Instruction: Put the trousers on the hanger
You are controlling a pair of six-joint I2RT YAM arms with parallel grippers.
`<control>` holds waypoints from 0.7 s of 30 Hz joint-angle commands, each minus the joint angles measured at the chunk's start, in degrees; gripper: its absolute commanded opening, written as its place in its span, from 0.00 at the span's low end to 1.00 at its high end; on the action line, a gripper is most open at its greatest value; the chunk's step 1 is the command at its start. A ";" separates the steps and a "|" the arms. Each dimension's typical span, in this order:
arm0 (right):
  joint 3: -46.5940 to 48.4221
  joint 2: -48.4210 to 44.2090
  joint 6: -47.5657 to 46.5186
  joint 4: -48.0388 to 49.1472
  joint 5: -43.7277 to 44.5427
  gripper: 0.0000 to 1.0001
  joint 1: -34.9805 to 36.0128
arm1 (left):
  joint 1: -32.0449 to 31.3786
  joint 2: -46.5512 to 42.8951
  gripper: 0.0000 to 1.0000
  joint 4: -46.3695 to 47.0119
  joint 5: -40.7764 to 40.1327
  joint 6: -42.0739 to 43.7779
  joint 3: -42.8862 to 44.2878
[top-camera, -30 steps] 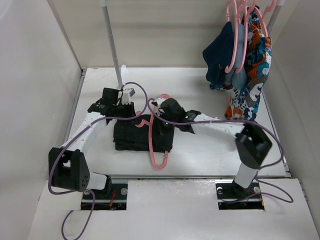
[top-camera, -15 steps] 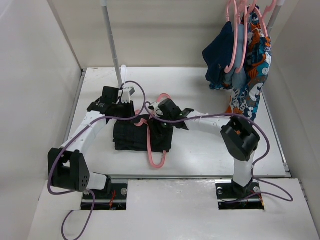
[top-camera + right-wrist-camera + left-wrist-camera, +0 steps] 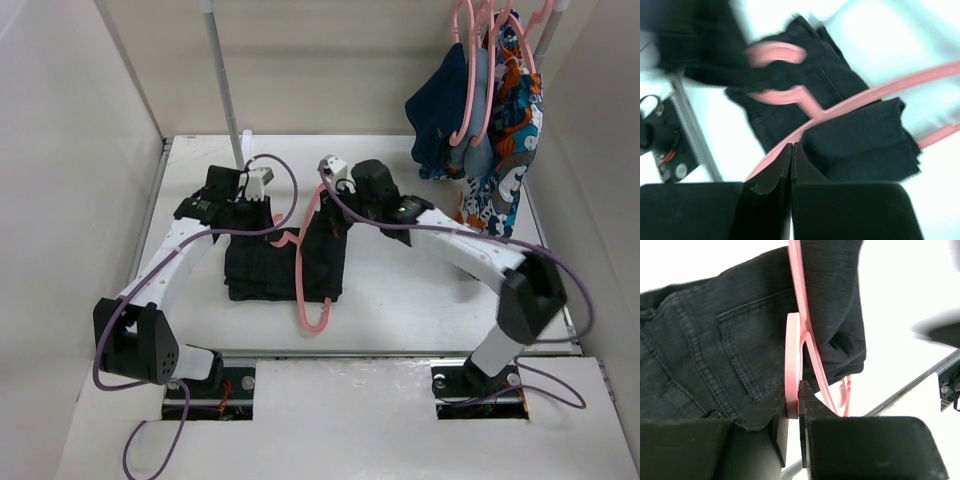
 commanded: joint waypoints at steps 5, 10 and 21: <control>0.81 20.96 9.44 14.07 -9.79 0.00 -0.71 | -2.36 -2.34 0.00 -0.77 -3.62 3.59 4.90; 0.02 27.82 15.34 23.66 -11.02 0.00 -0.71 | -2.37 -5.07 0.00 -0.77 -0.03 4.21 4.90; -7.41 21.61 15.16 25.52 -12.70 0.43 -1.93 | -5.00 -5.95 0.00 0.28 7.01 4.39 5.42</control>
